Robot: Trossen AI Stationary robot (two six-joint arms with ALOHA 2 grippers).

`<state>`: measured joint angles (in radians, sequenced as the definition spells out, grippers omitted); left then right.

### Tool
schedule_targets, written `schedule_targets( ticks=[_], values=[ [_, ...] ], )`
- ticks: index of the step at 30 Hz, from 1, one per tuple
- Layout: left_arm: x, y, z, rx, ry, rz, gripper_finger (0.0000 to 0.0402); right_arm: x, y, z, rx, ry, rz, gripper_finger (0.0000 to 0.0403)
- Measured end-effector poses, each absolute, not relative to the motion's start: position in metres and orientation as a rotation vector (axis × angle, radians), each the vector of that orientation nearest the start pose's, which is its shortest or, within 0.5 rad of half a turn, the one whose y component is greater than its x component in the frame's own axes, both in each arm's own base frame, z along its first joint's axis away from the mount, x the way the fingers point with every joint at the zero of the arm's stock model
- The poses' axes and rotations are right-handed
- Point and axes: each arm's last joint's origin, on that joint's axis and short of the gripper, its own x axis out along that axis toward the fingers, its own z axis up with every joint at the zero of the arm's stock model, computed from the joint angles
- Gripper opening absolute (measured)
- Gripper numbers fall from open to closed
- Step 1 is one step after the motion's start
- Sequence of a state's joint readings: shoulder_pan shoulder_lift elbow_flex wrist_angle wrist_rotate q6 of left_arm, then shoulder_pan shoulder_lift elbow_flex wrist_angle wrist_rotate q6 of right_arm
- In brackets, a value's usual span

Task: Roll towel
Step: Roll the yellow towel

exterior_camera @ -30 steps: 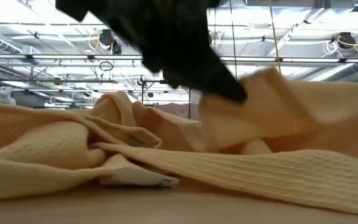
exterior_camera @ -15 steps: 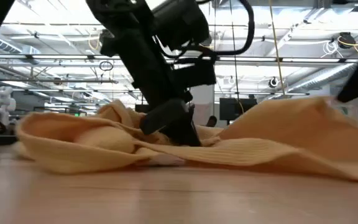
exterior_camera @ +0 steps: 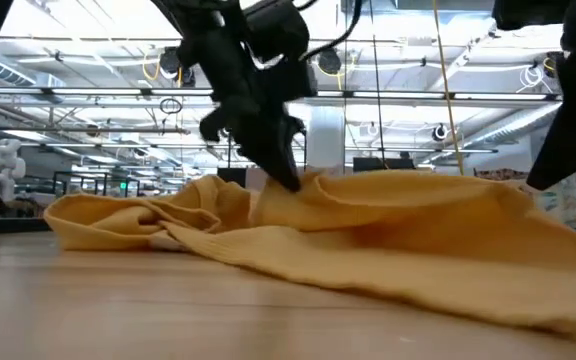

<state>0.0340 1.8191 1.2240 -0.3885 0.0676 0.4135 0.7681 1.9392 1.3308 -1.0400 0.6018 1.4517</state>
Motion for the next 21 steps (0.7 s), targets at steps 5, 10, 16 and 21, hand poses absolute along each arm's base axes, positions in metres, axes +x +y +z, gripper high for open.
schedule_targets(
  ticks=[5,10,16,21],
  values=[
    [0.368,-0.017,0.212,0.272,0.892,-0.329,0.0006,0.268,0.235,0.167,0.243,0.960,-0.603,0.0000],
    [0.359,-0.064,0.228,0.246,0.826,-0.443,0.0006,0.261,0.230,0.167,0.135,1.011,-0.624,0.0000],
    [0.353,-0.112,0.231,0.278,0.761,-0.502,0.0006,0.252,0.229,0.162,-0.029,1.045,-0.583,0.0013],
    [0.356,-0.121,0.234,0.284,0.706,-0.422,0.0006,0.227,0.242,0.158,-0.055,1.007,-0.598,0.0070]
  ],
)
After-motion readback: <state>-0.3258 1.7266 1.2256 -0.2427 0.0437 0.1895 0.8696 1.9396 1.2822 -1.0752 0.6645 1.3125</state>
